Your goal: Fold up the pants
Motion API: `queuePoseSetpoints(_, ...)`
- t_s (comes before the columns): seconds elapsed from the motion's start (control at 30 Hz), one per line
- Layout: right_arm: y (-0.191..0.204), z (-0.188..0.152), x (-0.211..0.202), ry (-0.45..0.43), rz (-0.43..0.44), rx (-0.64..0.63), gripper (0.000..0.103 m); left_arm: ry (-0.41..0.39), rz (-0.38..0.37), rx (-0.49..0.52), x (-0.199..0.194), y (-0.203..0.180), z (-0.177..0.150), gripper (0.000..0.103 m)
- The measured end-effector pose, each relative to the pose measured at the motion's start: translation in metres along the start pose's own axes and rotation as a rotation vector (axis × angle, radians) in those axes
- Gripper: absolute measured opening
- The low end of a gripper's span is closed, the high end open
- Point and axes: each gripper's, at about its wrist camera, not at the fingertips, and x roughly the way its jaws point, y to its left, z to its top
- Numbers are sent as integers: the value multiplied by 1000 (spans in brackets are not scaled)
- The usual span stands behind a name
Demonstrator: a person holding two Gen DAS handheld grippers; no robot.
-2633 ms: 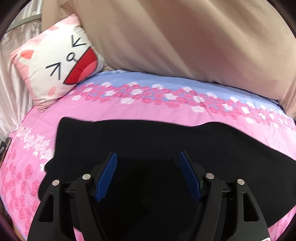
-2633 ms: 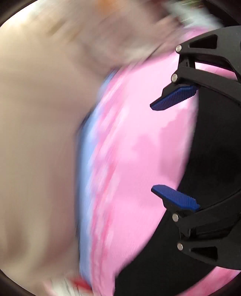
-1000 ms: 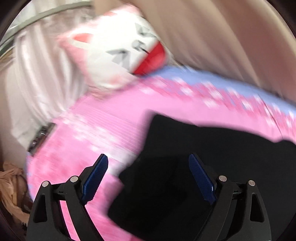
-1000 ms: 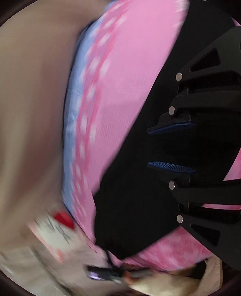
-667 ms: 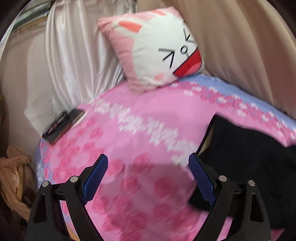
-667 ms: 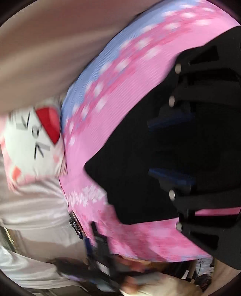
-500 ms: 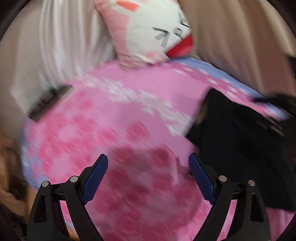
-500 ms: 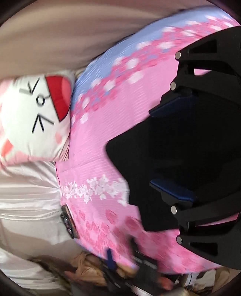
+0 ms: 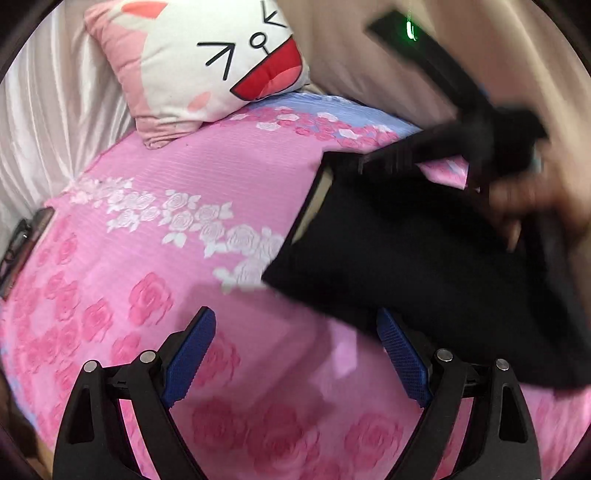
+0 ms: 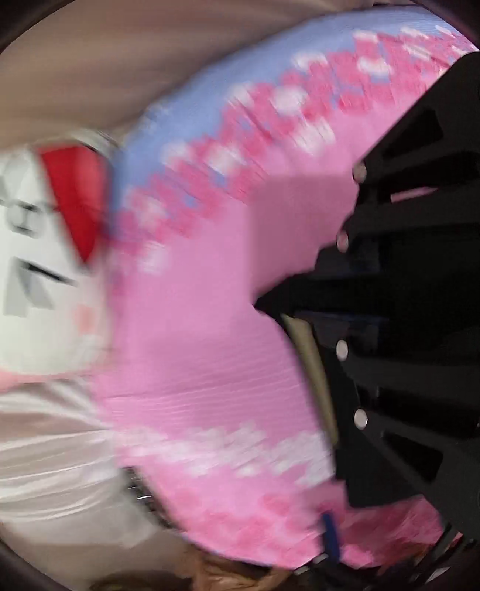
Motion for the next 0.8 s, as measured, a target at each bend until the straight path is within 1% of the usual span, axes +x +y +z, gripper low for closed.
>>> queuePoseSetpoints(0.07, -6, -4, -32, -109, 54, 40, 22, -12, 8, -21, -6, 8, 3, 87)
queuePoseSetpoints(0.1, -14, -10, -59, -191, 80, 78, 28, -21, 10, -27, -12, 12, 3, 87)
queuePoseSetpoints(0.13, -22, -19, -81, -244, 68, 111, 45, -29, 16, -30, -17, 17, 3, 87)
queuePoseSetpoints(0.17, -31, -34, -105, -284, 29, 149, 50, -40, 28, -27, -25, 21, 2, 87)
queuePoseSetpoints(0.23, -45, -62, -133, -312, 8, 182, 48, -70, 53, -2, -42, 23, 0, 87)
queuePoseSetpoints(0.27, -52, -80, -146, -323, -31, 196, 48, -88, 65, 17, -49, 21, 0, 87)
queuePoseSetpoints(0.3, -56, -106, -159, -309, -113, 195, 49, -118, 77, 44, -57, 14, 3, 87)
queuePoseSetpoints(0.33, -60, -124, -166, -285, -183, 183, 49, -145, 60, 62, -62, 5, 7, 87)
queuePoseSetpoints(0.37, -62, -141, -171, -254, -237, 173, 50, -160, 35, 77, -62, -3, 12, 87)
queuePoseSetpoints(0.4, -67, -163, -173, -202, -264, 183, 49, -165, 18, 88, -61, -12, 15, 87)
queuePoseSetpoints(0.43, -72, -179, -174, -170, -270, 214, 44, -151, -2, 108, -52, -28, 22, 87)
queuePoseSetpoints(0.47, -76, -197, -172, -130, -252, 255, 41, -126, -10, 123, -42, -40, 26, 88)
queuePoseSetpoints(0.5, -76, -206, -170, -109, -238, 268, 36, -92, -13, 136, -28, -50, 30, 88)
queuePoseSetpoints(0.53, -74, -214, -164, -89, -216, 276, 34, -44, 1, 150, -6, -58, 32, 88)
queuePoseSetpoints(0.57, -73, -219, -155, -67, -184, 279, 34, 7, 45, 161, 14, -64, 31, 88)
queuePoseSetpoints(0.6, -72, -222, -140, -40, -180, 273, 32, 44, 100, 164, 35, -64, 30, 94)
queuePoseSetpoints(0.63, -76, -224, -127, -14, -225, 254, 31, 15, 103, 151, 35, -61, 29, 98)
queuePoseSetpoints(0.67, -85, -227, -121, -22, -245, 244, 31, 2, 109, 139, 36, -58, 31, 98)
queuePoseSetpoints(0.7, -102, -226, -121, -59, -219, 293, 32, 9, 137, 122, 36, -54, 35, 98)
queuePoseSetpoints(0.73, -119, -225, -121, -72, -193, 367, 32, 3, 153, 108, 35, -51, 36, 98)
queuePoseSetpoints(0.77, -129, -224, -123, -80, -167, 423, 32, 6, 159, 90, 35, -47, 37, 98)
queuePoseSetpoints(0.8, -131, -222, -126, -87, -141, 456, 32, 19, 143, 62, 34, -42, 39, 98)
